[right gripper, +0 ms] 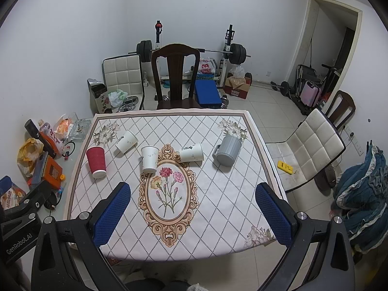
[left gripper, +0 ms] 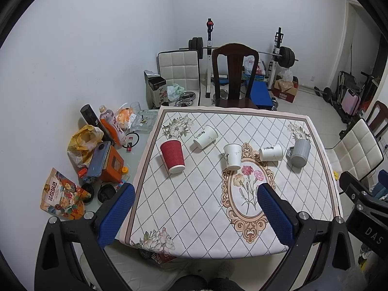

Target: Flip cup upright

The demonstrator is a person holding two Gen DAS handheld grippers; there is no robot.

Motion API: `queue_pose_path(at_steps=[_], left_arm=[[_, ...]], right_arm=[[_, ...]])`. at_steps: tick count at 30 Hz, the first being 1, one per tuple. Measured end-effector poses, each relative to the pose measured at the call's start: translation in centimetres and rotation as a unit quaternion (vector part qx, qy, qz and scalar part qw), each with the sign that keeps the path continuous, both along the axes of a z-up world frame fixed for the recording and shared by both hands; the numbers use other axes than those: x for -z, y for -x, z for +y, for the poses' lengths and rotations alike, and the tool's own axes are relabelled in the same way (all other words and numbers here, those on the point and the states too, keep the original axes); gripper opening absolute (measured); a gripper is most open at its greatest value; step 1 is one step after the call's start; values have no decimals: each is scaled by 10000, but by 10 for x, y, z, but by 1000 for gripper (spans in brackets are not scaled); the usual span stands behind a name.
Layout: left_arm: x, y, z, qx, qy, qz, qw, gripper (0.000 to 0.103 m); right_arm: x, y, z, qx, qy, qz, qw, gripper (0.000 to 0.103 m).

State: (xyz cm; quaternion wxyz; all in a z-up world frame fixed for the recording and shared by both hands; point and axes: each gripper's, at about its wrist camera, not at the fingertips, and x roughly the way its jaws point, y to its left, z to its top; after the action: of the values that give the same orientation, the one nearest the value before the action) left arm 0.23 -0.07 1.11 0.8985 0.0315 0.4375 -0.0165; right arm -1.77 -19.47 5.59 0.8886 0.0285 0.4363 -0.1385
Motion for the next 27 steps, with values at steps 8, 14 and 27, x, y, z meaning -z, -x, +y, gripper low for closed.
queue_pose_path(at_steps=[8,14,27], left_arm=[[-2,-1,-1,2,-1,-10,10000,103],[-5,-2,-2,2,10,-18,10000,103],[-8,-3,-5,-20,22,-23,10000,103]], right_arm=[[0,1,0,7,2,-3,10000,103],[0,1,1,4,0,-12,10000,103],[-5,-5,1,-23,-36,12,10000,103]])
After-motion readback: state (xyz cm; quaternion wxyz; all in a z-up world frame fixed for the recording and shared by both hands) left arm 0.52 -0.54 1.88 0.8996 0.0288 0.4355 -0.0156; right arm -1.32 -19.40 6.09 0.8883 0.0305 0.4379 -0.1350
